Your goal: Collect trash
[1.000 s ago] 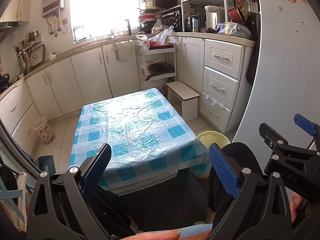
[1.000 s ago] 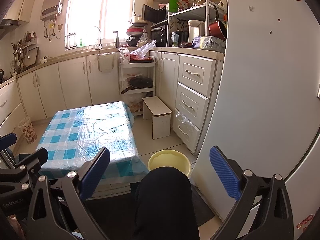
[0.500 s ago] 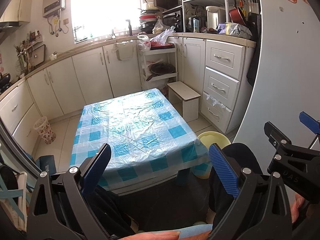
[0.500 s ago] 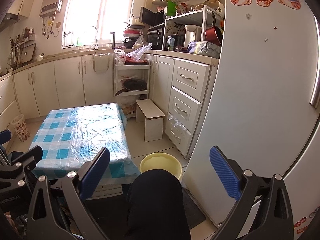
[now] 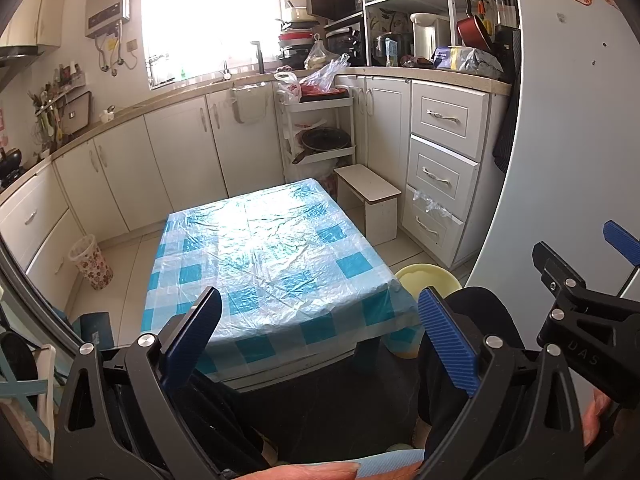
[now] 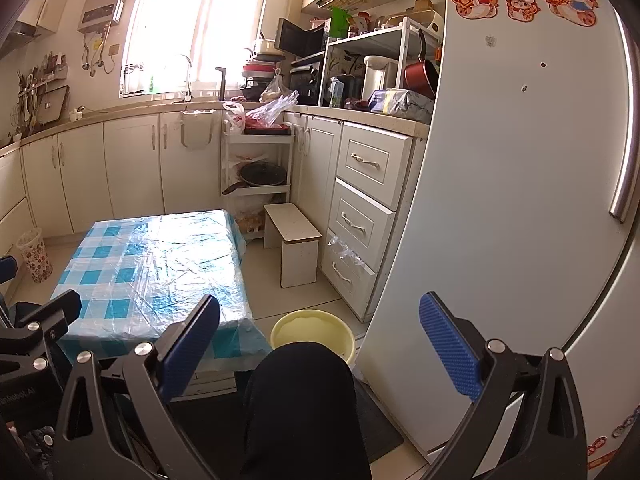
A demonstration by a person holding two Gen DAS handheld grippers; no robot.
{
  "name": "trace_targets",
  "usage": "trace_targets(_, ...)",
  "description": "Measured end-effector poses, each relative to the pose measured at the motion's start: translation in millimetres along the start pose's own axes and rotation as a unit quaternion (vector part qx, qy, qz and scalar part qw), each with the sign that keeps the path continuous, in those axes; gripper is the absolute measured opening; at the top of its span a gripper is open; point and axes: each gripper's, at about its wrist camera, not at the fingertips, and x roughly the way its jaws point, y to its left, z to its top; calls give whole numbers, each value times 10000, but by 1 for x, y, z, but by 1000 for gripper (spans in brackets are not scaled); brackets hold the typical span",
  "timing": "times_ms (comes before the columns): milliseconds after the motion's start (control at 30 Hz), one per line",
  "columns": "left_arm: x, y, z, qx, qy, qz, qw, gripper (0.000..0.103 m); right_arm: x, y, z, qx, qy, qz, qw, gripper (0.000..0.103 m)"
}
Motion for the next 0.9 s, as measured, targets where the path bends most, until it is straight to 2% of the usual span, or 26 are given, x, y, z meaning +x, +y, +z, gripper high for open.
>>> trace_targets(900, -1, -1, 1, 20, 3, -14, 10000, 95, 1, 2, 2, -48, 12, 104, 9999, 96)
